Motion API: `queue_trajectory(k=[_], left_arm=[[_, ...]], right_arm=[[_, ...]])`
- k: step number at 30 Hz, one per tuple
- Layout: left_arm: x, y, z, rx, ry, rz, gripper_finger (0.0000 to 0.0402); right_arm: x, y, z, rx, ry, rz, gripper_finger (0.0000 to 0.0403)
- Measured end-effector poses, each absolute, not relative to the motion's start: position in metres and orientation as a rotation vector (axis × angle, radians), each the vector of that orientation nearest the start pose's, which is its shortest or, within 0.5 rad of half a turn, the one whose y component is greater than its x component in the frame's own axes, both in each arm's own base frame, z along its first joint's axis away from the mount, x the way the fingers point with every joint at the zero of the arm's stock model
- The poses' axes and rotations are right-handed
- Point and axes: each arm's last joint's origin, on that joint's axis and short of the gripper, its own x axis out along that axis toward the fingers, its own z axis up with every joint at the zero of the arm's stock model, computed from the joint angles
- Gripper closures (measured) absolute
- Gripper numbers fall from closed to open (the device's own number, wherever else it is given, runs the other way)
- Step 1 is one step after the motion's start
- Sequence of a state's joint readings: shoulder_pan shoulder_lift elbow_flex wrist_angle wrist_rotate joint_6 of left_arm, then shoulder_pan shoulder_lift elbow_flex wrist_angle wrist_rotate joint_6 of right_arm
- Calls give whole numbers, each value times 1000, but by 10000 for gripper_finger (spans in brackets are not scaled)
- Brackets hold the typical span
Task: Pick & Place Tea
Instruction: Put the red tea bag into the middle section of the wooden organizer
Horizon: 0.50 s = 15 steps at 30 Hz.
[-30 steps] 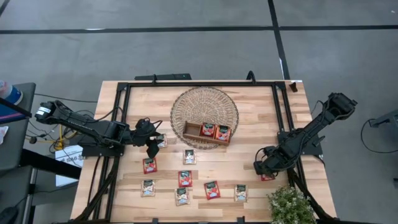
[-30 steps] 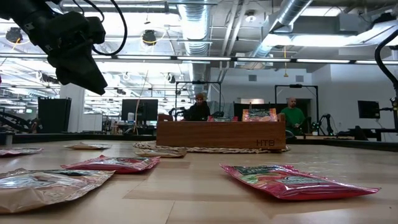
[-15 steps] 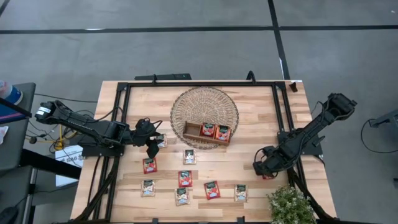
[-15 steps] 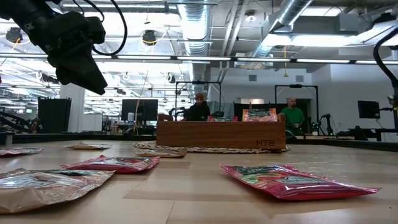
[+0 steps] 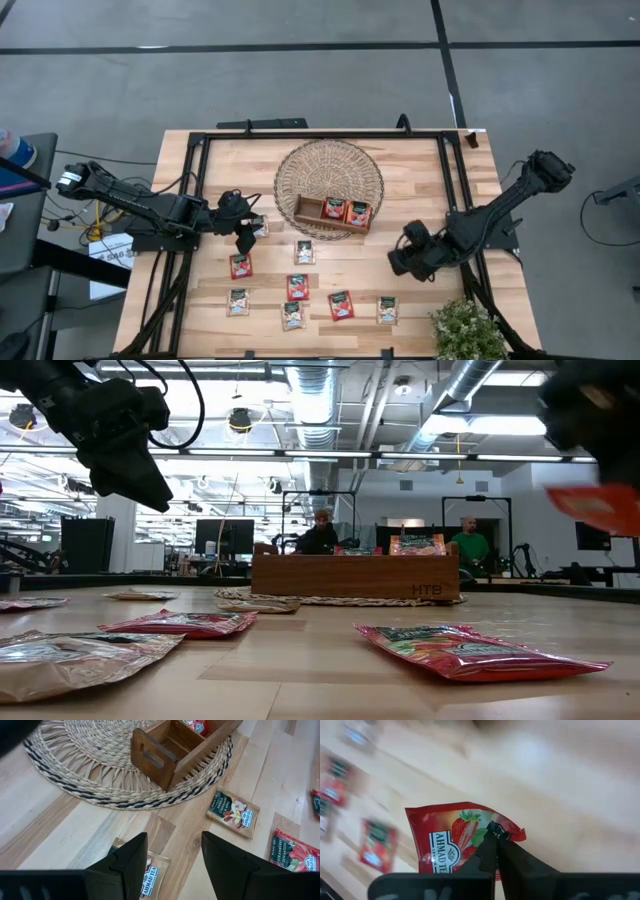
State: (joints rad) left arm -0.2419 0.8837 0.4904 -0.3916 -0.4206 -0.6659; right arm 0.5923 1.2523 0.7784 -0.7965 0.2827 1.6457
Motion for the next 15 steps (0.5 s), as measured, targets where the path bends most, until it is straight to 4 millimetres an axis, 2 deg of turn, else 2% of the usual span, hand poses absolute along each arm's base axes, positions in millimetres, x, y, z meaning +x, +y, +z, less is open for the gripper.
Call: queue_trajectory(k=[4,10,15], left_arm=[[166,-29,203,-377,647,406,223],[167,-29,203,-381,641,405,223],[167,-29,203,-383,636,403,223]], right_arm=[[201,100,236,721,890,-656,403],[249,79,272,410,820,-649,403],[299,61,280,115,893,-627,403]])
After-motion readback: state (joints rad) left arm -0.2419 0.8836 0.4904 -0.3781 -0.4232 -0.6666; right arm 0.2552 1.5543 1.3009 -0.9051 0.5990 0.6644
